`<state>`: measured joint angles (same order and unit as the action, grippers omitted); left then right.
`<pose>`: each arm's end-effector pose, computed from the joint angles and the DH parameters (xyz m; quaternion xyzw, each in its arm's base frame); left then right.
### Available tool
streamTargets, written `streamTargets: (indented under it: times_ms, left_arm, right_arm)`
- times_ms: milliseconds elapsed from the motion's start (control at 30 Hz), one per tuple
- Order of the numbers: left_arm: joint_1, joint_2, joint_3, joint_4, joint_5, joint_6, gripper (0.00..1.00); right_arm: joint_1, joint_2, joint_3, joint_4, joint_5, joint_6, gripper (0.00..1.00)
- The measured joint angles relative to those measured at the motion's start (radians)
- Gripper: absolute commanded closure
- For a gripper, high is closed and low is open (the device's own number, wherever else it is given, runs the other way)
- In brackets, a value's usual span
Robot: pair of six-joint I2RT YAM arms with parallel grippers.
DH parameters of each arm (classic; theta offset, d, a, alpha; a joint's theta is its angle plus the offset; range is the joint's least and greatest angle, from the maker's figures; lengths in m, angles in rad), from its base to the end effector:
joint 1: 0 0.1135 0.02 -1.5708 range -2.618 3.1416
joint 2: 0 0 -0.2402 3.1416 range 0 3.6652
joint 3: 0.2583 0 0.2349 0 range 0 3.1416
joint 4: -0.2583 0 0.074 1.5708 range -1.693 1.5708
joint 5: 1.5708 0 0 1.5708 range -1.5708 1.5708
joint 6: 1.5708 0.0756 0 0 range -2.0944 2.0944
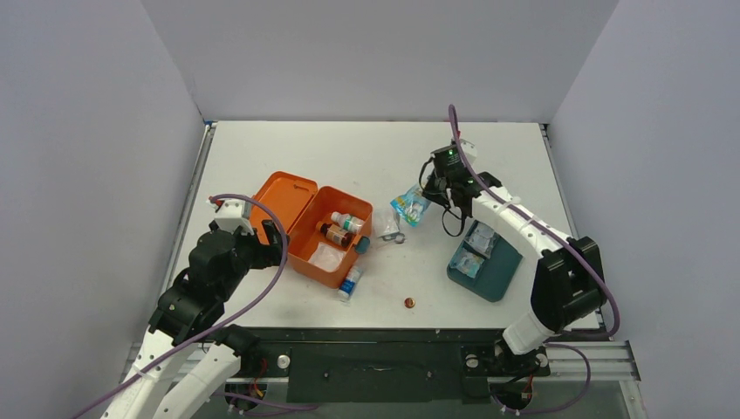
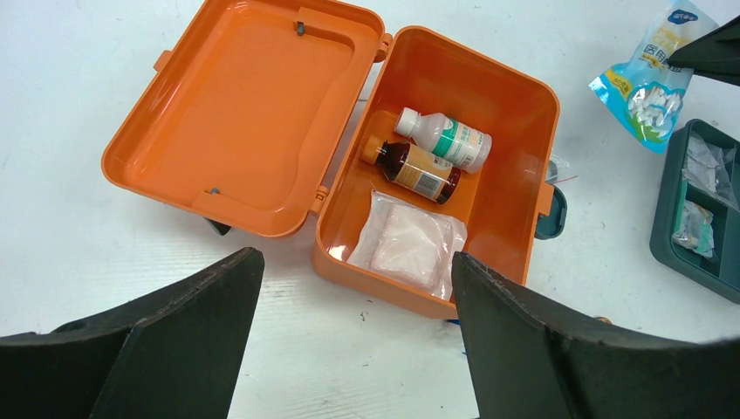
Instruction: Organize the medicine kit
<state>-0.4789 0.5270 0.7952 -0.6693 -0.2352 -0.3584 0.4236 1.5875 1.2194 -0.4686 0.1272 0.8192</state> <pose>0.1424 -0.0541 0.2948 -0.0148 0.8304 -0.1335 0.5407 0.3297 0.1381 0.2173 0.2054 0.9089 0.1603 0.3257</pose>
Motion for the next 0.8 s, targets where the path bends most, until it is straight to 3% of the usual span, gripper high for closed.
streamTargets:
  times_ms: [500,800]
  left_arm:
    - [0.0,0.0,0.0,0.0,0.004,0.0,0.23]
    - [0.0,-0.002,0.0,0.0,0.009,0.0,0.23]
  right_arm:
    - [0.253,-0.069,0.111,-0.059,-0.003,0.009,1.0]
    - [0.389,0.024,0.273,-0.066,0.0,0.037,1.0]
